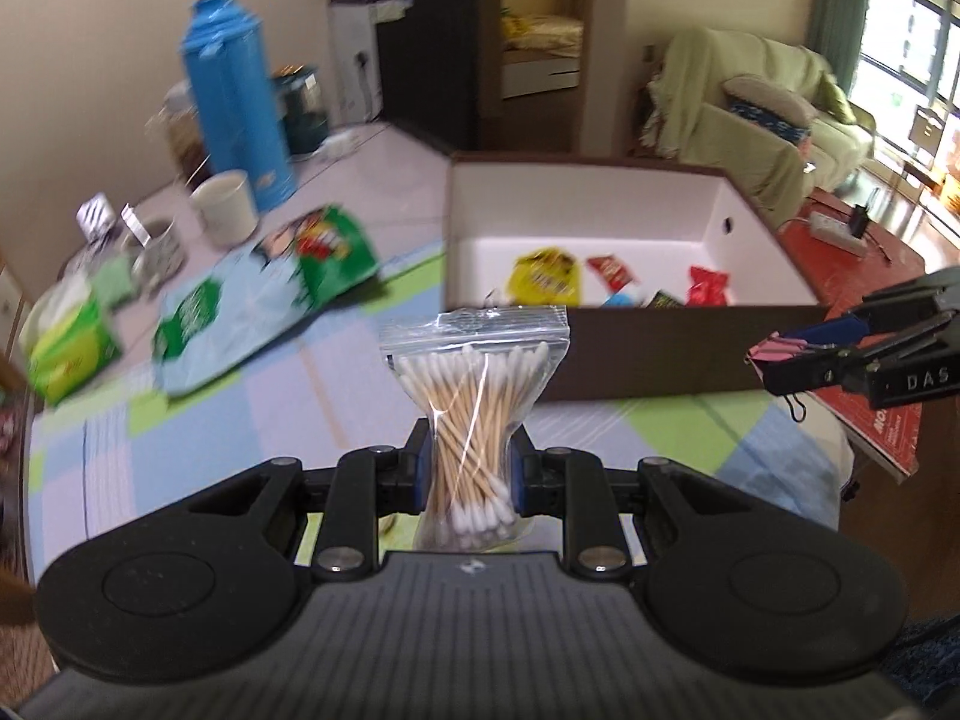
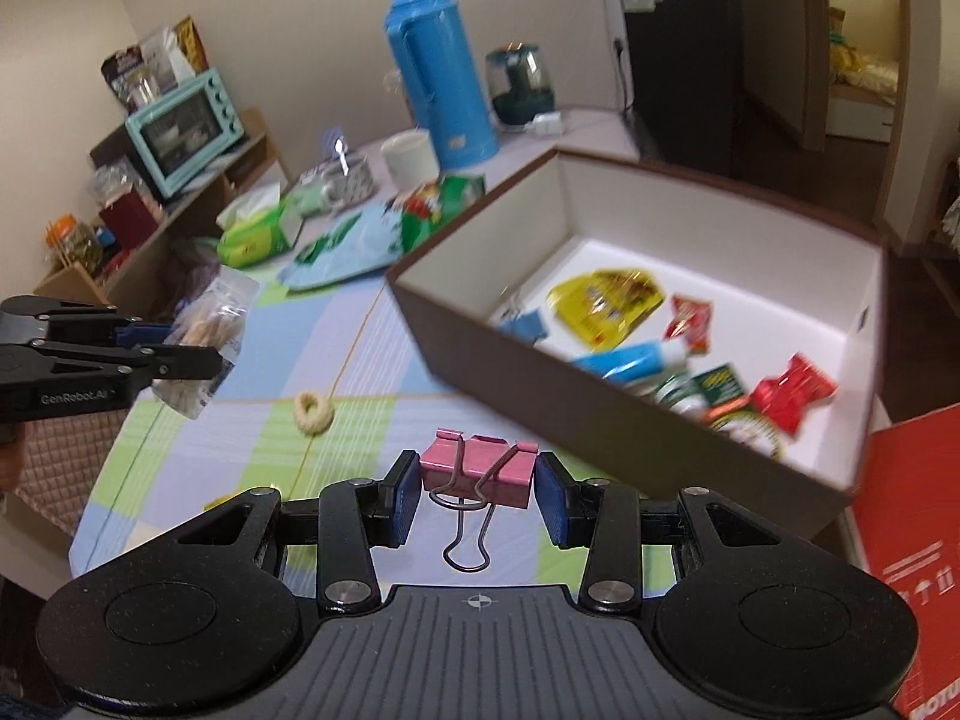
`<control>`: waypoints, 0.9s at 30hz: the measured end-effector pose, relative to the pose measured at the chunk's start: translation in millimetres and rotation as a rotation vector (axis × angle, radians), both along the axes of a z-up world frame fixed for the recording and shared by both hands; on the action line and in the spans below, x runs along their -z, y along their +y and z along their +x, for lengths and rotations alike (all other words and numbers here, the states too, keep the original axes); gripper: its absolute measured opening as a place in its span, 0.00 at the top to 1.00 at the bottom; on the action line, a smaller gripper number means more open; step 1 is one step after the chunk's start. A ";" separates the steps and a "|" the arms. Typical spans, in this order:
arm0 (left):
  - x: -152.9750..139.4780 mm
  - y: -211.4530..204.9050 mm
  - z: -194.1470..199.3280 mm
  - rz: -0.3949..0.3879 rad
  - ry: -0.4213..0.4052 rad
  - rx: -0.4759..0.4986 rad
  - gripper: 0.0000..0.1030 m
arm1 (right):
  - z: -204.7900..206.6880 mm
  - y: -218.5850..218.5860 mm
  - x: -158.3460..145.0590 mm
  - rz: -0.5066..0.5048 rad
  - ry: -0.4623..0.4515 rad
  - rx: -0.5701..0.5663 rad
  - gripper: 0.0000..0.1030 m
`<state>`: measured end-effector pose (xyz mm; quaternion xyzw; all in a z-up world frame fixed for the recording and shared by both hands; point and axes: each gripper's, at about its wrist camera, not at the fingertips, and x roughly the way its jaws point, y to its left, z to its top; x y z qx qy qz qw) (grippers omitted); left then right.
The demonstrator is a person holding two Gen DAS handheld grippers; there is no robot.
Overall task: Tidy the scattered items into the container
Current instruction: 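Grasp the cotton swab bag with the left gripper while the right lifts the pink clip, then carry both over the box and open both grippers to drop the swabs and clip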
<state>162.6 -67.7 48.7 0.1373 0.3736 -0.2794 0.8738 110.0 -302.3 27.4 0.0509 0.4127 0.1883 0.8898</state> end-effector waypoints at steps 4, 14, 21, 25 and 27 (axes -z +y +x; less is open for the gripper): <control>-10.3 -28.6 8.3 0.009 -0.030 0.051 0.80 | 7.2 -25.1 -16.6 0.002 -0.037 0.016 0.61; -28.3 -103.6 48.3 0.059 -0.093 0.159 0.80 | 52.8 -80.1 -45.4 -0.046 -0.111 0.029 0.61; -16.7 -152.2 85.4 0.129 -0.082 0.213 0.80 | 100.0 -106.1 -40.3 -0.101 -0.097 -0.004 0.61; -2.2 -173.1 107.2 0.153 -0.052 0.227 0.80 | 126.5 -121.0 -28.1 -0.145 -0.080 -0.008 0.61; 5.8 -183.3 116.3 0.170 -0.043 0.231 0.80 | 139.3 -128.4 -20.8 -0.160 -0.066 -0.005 0.61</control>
